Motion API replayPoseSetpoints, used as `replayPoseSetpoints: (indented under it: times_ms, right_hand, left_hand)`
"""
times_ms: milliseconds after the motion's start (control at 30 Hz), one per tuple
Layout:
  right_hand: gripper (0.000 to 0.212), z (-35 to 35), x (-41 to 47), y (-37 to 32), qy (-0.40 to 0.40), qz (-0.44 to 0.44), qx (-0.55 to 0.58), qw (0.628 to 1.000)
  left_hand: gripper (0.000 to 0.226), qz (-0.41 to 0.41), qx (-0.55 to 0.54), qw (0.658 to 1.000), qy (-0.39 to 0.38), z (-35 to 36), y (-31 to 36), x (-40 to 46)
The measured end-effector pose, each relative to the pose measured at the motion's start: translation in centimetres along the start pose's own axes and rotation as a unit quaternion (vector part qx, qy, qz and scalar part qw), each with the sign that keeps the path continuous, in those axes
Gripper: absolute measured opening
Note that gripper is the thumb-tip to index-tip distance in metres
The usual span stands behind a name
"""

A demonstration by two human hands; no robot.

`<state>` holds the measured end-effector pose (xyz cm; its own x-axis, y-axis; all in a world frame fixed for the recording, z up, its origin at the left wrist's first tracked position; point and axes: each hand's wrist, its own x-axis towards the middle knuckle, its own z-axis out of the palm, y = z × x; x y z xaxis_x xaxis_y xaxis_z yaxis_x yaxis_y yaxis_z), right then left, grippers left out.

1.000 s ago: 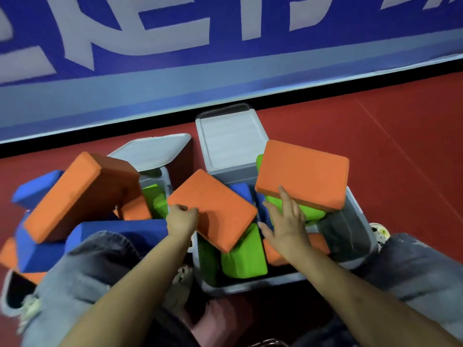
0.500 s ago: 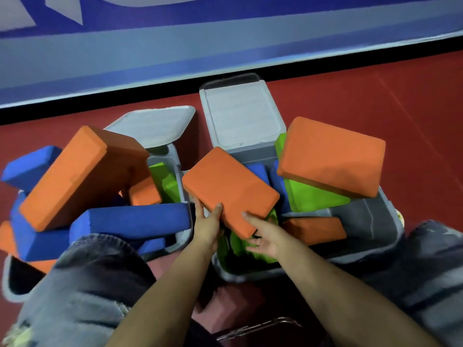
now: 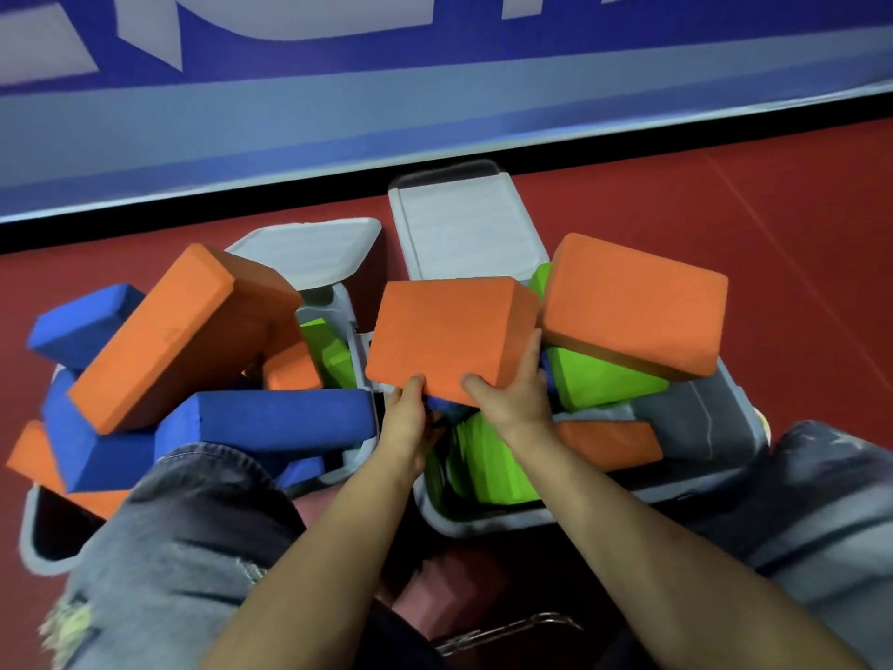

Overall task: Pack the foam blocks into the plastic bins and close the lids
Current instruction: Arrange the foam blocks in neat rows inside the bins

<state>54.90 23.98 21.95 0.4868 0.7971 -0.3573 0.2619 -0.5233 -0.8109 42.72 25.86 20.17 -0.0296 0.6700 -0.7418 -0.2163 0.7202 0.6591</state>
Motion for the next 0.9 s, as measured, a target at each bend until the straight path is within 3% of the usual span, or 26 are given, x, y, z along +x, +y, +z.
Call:
replayPoseSetpoints:
  times_ms: [133, 267, 400, 500, 633, 800, 900]
  right_hand:
    - [0.104, -3.8, -0.9, -1.7, 0.012, -0.09, -0.065, 0.994]
    - [0.093, -8.2, -1.3, -1.9, 0.015, -0.074, -0.031, 0.997]
    - [0.091, -9.6, -2.5, -1.1, -0.022, -0.073, -0.107, 0.991]
    - [0.087, -8.5, -3.3, -0.3, -0.051, -0.058, -0.134, 0.988]
    - [0.092, -4.6, -4.6, 1.3, -0.051, -0.079, -0.163, 0.982]
    - [0.099, -2.0, -5.0, 2.7, -0.06, -0.098, -0.252, 0.961]
    - [0.106, -2.2, -4.6, 2.8, -0.083, -0.094, -0.306, 0.944]
  left_hand:
    - [0.018, -0.066, 0.069, 0.995, -0.034, -0.4, 0.7, -1.5]
    - [0.016, -0.089, 0.178, 0.98, -0.013, -1.4, 0.5, -2.1]
    - [0.016, -0.086, 0.169, 0.982, 0.009, -2.5, 0.1, -1.8]
    - [0.031, -0.093, 0.13, 0.986, -0.047, -2.1, 0.2, -2.3]
    - [0.034, -0.07, 0.128, 0.982, -0.117, -1.0, 0.7, -2.6]
    - [0.071, -0.039, 0.169, 0.98, -0.097, -0.3, 0.8, -2.1]
    - [0.077, -0.018, 0.145, 0.984, -0.107, 0.4, 1.2, -1.5]
